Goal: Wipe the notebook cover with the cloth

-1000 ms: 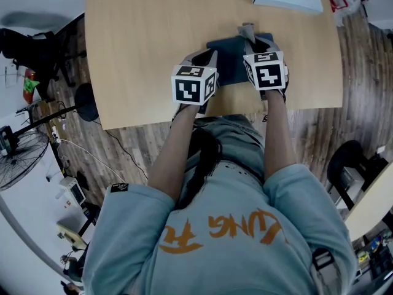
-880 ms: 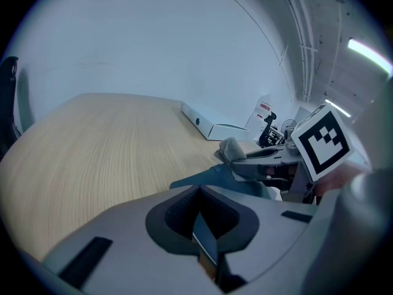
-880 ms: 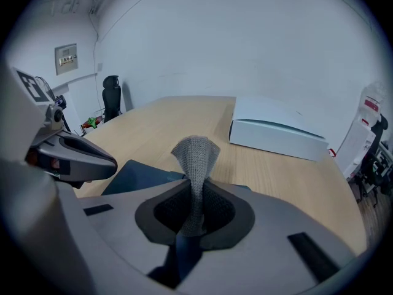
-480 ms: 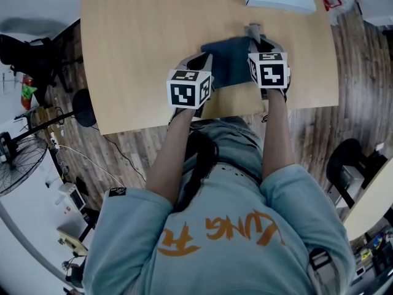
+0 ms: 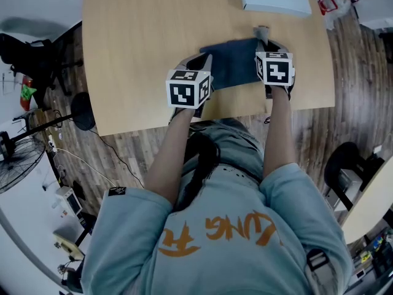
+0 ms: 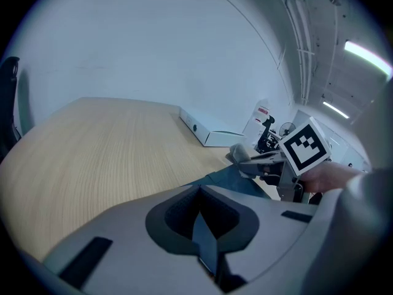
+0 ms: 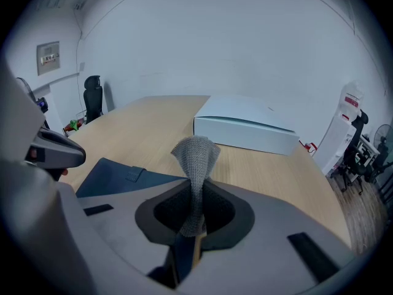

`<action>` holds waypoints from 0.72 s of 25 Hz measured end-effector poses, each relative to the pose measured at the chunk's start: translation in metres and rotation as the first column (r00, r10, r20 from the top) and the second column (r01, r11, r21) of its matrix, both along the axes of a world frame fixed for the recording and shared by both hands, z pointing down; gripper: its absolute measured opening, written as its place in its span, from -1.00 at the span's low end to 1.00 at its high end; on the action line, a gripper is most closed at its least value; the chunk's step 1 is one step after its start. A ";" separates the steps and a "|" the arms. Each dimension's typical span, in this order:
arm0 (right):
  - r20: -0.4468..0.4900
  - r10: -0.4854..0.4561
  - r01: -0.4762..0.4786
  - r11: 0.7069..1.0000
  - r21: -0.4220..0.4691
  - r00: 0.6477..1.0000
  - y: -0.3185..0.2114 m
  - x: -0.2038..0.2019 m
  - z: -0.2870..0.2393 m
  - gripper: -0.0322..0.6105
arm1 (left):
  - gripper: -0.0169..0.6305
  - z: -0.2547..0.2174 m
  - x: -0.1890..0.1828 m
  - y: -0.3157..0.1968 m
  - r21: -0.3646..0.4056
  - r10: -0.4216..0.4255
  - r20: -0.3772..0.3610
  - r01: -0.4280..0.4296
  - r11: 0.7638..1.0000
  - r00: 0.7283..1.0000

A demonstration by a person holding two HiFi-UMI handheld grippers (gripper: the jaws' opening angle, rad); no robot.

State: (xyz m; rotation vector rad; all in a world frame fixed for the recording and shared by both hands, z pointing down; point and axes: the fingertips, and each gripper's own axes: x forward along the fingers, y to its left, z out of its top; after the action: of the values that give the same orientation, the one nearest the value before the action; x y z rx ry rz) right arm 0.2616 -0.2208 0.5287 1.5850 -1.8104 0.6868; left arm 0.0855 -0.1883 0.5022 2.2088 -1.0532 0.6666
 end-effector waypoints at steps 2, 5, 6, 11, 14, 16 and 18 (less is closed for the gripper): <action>0.006 0.006 -0.006 1.000 0.016 1.000 -0.003 0.004 -0.011 -0.80 | -0.89 -0.007 0.002 0.000 0.020 -0.003 -0.011 0.003 1.000 1.000; 0.016 0.009 -0.010 0.998 0.066 1.000 -0.007 0.005 -0.033 -0.80 | -0.89 -0.021 0.000 -0.001 0.048 -0.025 -0.034 0.026 0.998 0.999; 0.015 0.006 -0.007 0.997 0.083 1.000 -0.007 0.006 -0.042 -0.80 | -0.89 -0.027 -0.002 -0.003 0.059 -0.037 -0.044 0.040 0.997 0.998; 0.050 -0.050 0.041 0.984 0.171 0.998 -0.005 0.006 -0.083 -0.81 | -0.89 -0.061 -0.009 -0.016 0.125 -0.104 -0.108 0.118 0.985 0.989; 0.079 -0.075 0.053 0.968 0.247 0.994 -0.007 0.008 -0.118 -0.81 | -0.89 -0.090 -0.013 -0.025 0.180 -0.137 -0.150 0.164 0.970 0.979; 0.082 -0.086 0.059 0.955 0.290 0.993 -0.010 0.006 -0.140 -0.81 | -0.89 -0.112 -0.017 -0.029 0.217 -0.155 -0.185 0.194 0.957 0.970; 0.074 -0.097 0.067 0.941 0.331 0.993 -0.014 0.001 -0.163 -0.81 | -0.89 -0.138 -0.022 -0.033 0.267 -0.159 -0.214 0.214 0.940 0.964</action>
State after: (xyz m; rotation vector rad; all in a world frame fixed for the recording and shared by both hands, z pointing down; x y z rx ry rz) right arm 0.2626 -0.2345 0.3660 1.6974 -2.1317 0.4388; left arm 0.0635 -0.2215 0.3643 2.3190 -1.3075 0.2226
